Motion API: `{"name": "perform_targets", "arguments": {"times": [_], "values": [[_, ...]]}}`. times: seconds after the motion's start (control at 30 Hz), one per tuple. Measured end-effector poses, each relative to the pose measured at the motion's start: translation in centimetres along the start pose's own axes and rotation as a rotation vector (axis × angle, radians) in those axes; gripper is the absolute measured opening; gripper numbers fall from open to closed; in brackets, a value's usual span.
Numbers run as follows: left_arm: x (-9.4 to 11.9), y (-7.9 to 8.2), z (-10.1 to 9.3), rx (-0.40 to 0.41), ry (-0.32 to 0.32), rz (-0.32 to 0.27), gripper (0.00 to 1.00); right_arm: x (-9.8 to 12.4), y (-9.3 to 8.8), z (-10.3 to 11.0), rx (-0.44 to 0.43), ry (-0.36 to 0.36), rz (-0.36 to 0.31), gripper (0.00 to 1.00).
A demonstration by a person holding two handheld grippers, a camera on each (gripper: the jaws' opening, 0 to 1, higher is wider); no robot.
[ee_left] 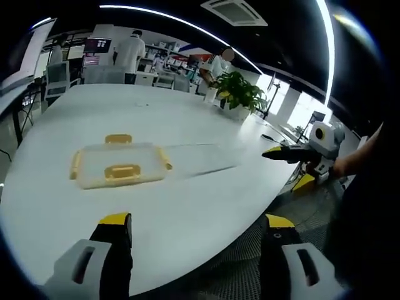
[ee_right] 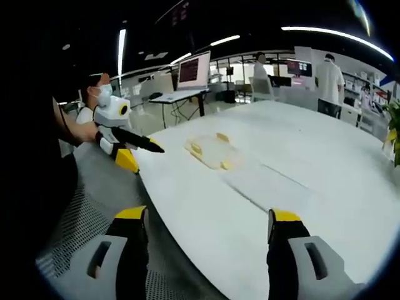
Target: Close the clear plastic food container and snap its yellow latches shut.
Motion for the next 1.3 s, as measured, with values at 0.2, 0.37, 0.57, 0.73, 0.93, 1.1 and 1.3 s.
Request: {"name": "perform_targets", "arguments": {"times": [0.2, 0.37, 0.57, 0.73, 0.93, 1.1, 1.3], "values": [[0.6, 1.0, -0.1, -0.045, 0.011, -0.036, 0.71, 0.1, 0.2, 0.4, 0.017, 0.024, -0.005, 0.75], [0.4, 0.7, -0.1, -0.043, 0.010, -0.014, 0.71, 0.0, -0.9, -0.6, 0.120, 0.001, 0.081, 0.82], [0.2, 0.2, 0.0, -0.027, 0.005, 0.013, 0.70, 0.4, -1.1, -0.1, 0.172, 0.052, 0.098, 0.81], [0.1, 0.0, -0.1, -0.020, -0.003, 0.026, 0.70, 0.5, -1.0, 0.1, 0.235, 0.087, 0.141, 0.82], [0.2, 0.3, -0.2, -0.016, -0.006, 0.013, 0.74, 0.4, -1.0, 0.4, 0.253, 0.098, 0.167, 0.77], [0.5, 0.4, -0.3, -0.007, -0.007, 0.045, 0.71, 0.4, -0.1, -0.5, 0.175, 0.076, 0.155, 0.75], [1.3, 1.0, 0.0, -0.010, 0.008, 0.041, 0.71, 0.1, 0.7, -0.4, 0.147, 0.067, 0.145, 0.73]]}}
Point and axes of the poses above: the point that each gripper's makers call its tool centre point, and the gripper's own axes: x roughly backward along the fingers, z roughly to its left, y roughly out of its top, the point moved 2 cm from there along x, roughly backward along the fingers, and after that the axes turned 12 degrees about -y, right-handed, at the moved point
